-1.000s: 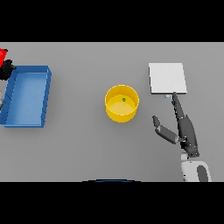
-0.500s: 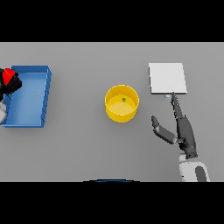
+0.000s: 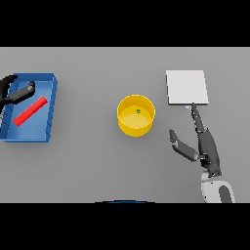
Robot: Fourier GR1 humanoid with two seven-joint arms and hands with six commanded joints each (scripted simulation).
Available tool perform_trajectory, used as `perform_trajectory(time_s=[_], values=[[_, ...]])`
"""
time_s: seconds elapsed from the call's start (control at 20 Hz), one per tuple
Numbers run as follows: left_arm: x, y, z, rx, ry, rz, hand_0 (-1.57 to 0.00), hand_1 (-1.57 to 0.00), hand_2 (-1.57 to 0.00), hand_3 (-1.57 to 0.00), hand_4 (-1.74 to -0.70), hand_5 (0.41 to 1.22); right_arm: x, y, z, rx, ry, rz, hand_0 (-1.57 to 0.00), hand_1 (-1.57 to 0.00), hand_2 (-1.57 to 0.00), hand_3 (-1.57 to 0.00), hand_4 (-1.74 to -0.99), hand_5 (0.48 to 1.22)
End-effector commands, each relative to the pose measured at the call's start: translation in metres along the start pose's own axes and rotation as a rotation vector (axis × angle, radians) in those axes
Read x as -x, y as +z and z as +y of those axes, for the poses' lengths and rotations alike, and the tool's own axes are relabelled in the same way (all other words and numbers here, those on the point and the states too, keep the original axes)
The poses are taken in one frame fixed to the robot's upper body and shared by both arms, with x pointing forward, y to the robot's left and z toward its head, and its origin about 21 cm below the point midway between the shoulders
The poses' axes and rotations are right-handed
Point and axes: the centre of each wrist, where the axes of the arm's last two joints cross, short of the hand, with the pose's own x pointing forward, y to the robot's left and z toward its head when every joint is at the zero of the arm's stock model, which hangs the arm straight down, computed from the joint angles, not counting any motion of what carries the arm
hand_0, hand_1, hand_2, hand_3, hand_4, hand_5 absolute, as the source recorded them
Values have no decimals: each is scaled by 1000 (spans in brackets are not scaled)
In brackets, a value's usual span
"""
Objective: Pick up the red beaker and tilt it to pour out 1 green nut into yellow bowl. Pick up the yellow bowl and place it on the metallic measuring scale.
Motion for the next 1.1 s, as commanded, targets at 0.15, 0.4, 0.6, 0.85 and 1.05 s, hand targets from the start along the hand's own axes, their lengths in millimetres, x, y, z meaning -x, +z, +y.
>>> perform_trajectory(time_s=[0.15,0.4,0.6,0.85,1.05], values=[[-2,0,2,-38,26,-37,-99,-80,-81,-77,-785,674,-2,1,4,0,23,19,1,1,1,1,-1192,660],[-7,-3,0,-49,68,-87,-32,-26,-26,-24,-780,679,-7,-11,2,-90,81,-24,1,1,1,1,-1162,694],[-7,-4,-3,-41,76,-68,-12,-10,-10,-9,-786,704,-23,-35,-4,-240,231,-86,1,1,1,1,-1234,707],[-4,-2,-4,-38,71,-82,-3,-3,-3,-2,-795,708,-42,-65,-1,-427,570,-150,1,1,1,1,-1279,671],[-8,-3,-2,-35,69,-85,-1,0,0,0,-794,719,-56,-87,8,-585,759,-233,1,1,1,1,-1270,664]])
